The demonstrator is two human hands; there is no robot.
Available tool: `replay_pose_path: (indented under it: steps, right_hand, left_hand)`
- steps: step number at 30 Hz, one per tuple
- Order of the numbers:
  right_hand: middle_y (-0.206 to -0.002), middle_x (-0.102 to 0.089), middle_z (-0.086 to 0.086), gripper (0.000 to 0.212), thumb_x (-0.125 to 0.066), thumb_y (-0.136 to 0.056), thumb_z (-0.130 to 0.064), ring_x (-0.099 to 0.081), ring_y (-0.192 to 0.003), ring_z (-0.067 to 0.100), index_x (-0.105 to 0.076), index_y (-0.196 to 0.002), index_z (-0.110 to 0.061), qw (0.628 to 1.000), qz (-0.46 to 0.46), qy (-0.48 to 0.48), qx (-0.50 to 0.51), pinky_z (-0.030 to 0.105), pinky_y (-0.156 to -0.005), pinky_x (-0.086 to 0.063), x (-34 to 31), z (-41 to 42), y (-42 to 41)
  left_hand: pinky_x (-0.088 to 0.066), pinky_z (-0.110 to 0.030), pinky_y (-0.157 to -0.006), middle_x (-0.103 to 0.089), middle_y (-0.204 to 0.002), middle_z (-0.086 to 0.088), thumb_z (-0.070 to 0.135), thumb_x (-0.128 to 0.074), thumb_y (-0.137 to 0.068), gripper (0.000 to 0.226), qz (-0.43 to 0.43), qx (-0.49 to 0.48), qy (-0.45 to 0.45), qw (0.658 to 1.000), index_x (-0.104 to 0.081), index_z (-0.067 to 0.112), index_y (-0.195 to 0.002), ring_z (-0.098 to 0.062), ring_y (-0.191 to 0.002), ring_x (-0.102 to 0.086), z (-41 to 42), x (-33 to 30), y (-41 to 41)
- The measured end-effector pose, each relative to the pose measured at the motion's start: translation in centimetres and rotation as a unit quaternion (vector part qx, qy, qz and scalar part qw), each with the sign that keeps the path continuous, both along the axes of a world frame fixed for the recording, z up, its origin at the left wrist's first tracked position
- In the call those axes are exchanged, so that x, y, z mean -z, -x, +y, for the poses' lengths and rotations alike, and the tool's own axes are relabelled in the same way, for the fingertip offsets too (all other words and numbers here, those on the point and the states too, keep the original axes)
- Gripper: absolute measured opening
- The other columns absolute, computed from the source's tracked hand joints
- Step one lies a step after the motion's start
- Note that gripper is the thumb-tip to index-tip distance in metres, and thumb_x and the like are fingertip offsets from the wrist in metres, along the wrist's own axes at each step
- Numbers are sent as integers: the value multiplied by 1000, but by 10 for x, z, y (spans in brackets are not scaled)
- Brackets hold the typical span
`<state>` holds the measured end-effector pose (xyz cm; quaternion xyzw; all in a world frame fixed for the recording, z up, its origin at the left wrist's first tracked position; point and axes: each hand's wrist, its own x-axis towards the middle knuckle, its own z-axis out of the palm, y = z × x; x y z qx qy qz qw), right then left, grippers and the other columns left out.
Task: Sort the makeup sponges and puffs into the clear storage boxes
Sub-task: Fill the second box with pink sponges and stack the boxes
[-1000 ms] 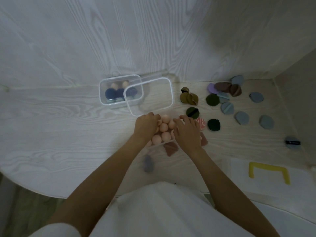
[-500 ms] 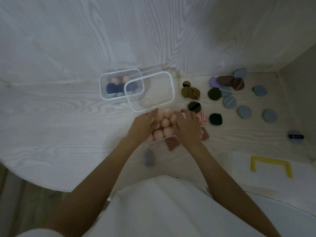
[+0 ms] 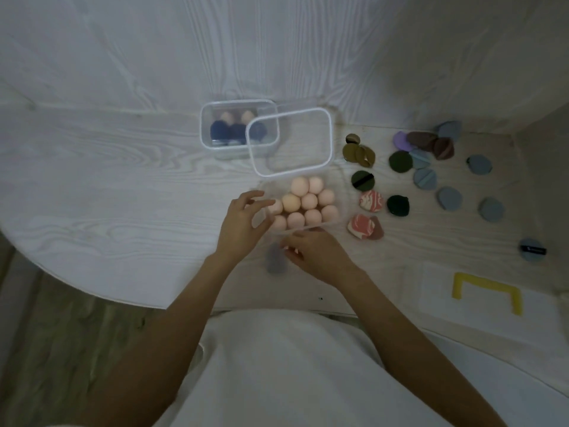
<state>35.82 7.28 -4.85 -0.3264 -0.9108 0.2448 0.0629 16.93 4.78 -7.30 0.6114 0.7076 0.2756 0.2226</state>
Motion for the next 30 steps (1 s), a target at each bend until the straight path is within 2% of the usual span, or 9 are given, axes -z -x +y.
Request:
replay_pose_path:
  steps: [5,9,12,15,18,22,25,28,30]
  right_hand:
    - [-105,-62,11,41,-46,-94,-42,-60,-91,27,-49,-124,-14,985,-137,72,71,27,-61,-33,13,-25,25]
    - [-110,-59,8,43,-62,-82,-29,-56,-94,21,-49,-121,-17,977,-75,177,89,25,-65,-37,12,-25,22]
    - [-107,-53,1,49,-69,-76,-24,-53,-85,13,-50,-122,-24,952,74,264,135,19,-67,-42,-16,-8,6]
    - [-105,-55,3,38,-72,-72,-16,-55,-90,14,-57,-108,-15,938,203,181,217,23,-72,-49,-39,25,3]
    - [-99,-57,3,30,-73,-73,-13,-52,-86,10,-56,-98,-9,942,219,28,254,21,-70,-43,-43,52,23]
    - [-104,-54,10,27,-68,-75,-11,-55,-80,20,-55,-98,-8,972,132,-88,172,27,-61,-45,-24,64,55]
    - [-103,-57,12,40,-69,-63,-5,-57,-81,25,-54,-99,-10,982,11,-177,66,31,-68,-46,-11,60,55]
    - [-108,-61,10,65,-80,-40,-10,-56,-94,26,-60,-102,-9,983,-85,-163,-11,27,-83,-32,-7,59,42]
    - [-105,-64,7,58,-80,-43,-11,-58,-93,25,-63,-99,-9,983,-94,-155,1,28,-84,-32,-2,63,43]
  left_hand:
    - [-38,-26,-87,-53,-128,-6,21,-72,-79,32,20,5,-9,1000,-66,16,-111,-28,-106,-50,-2,-1,1]
    - [-37,-30,-91,-49,-132,-11,21,-73,-78,37,21,-1,-6,1000,-65,14,-113,-31,-115,-45,-2,-2,-1]
    - [-34,-28,-90,-44,-135,-12,24,-74,-76,46,9,-24,3,1000,-60,16,-119,-31,-119,-42,1,-1,1]
    - [-37,-33,-91,-45,-134,-14,23,-75,-75,48,4,-17,8,1000,-61,15,-120,-33,-117,-44,2,0,3]
    - [-41,-39,-93,-49,-130,-16,23,-76,-75,40,6,-1,15,1000,-67,13,-112,-35,-118,-43,2,-1,4]
    - [-42,-40,-91,-53,-123,-20,22,-77,-73,28,40,22,-3,999,-73,12,-99,-40,-114,-46,4,0,9]
    - [-42,-40,-91,-53,-125,-18,27,-75,-75,30,49,19,-4,999,-71,14,-102,-38,-116,-46,4,1,10]
    - [-46,-40,-88,-54,-127,-14,31,-73,-77,31,53,7,0,999,-70,17,-105,-32,-117,-47,3,4,8]
    - [-49,-40,-85,-53,-128,-13,31,-71,-79,31,46,-5,-1,999,-69,17,-107,-30,-115,-49,1,6,6]
